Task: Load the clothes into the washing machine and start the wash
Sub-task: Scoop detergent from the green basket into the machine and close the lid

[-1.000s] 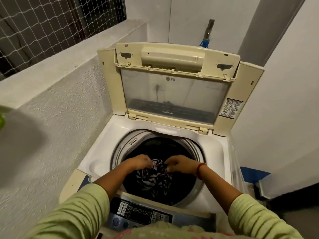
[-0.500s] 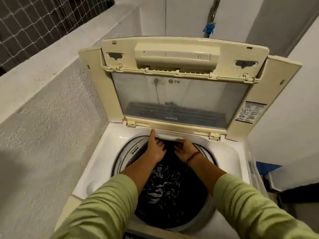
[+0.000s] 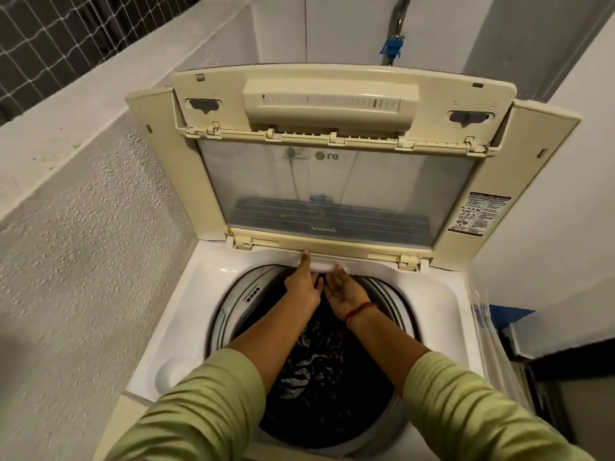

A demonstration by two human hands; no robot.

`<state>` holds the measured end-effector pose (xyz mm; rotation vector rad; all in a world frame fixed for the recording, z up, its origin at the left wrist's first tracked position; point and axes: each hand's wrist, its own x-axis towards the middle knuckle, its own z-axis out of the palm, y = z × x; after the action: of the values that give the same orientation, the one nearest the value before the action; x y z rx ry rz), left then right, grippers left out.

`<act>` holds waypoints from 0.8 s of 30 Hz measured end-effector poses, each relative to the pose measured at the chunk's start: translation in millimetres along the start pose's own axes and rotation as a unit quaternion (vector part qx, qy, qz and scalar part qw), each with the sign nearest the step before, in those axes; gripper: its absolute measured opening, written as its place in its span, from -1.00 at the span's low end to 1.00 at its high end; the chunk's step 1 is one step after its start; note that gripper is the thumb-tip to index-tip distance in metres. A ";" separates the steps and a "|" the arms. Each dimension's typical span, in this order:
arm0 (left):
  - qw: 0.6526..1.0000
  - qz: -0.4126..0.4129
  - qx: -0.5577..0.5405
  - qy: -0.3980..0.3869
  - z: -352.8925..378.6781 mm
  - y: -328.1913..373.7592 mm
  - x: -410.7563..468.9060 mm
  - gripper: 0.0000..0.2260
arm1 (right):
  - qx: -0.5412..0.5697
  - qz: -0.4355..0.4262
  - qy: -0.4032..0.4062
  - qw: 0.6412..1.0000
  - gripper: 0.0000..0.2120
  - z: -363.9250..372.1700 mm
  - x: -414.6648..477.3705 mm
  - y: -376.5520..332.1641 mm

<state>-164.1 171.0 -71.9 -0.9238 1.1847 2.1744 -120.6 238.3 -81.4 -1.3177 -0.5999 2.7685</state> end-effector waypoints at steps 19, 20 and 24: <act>0.998 0.046 0.025 -0.028 -11.1 -14.7 5.2 -0.58 | -0.101 -0.087 -0.022 0.991 -0.85 -19.7 8.1 16.6; 0.998 0.046 0.024 -0.031 -13.4 -14.8 5.7 -0.57 | -0.083 -0.084 -0.030 0.993 -0.85 -21.7 7.5 19.1; 0.997 0.042 0.022 -0.064 -24.8 -13.6 2.4 -0.59 | -0.050 -0.072 -0.056 0.995 -0.87 -27.8 1.7 22.6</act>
<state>-148.3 156.8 -90.6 -0.7173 1.2236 2.2286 -97.5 226.9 -106.4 -1.0932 -0.8142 2.7404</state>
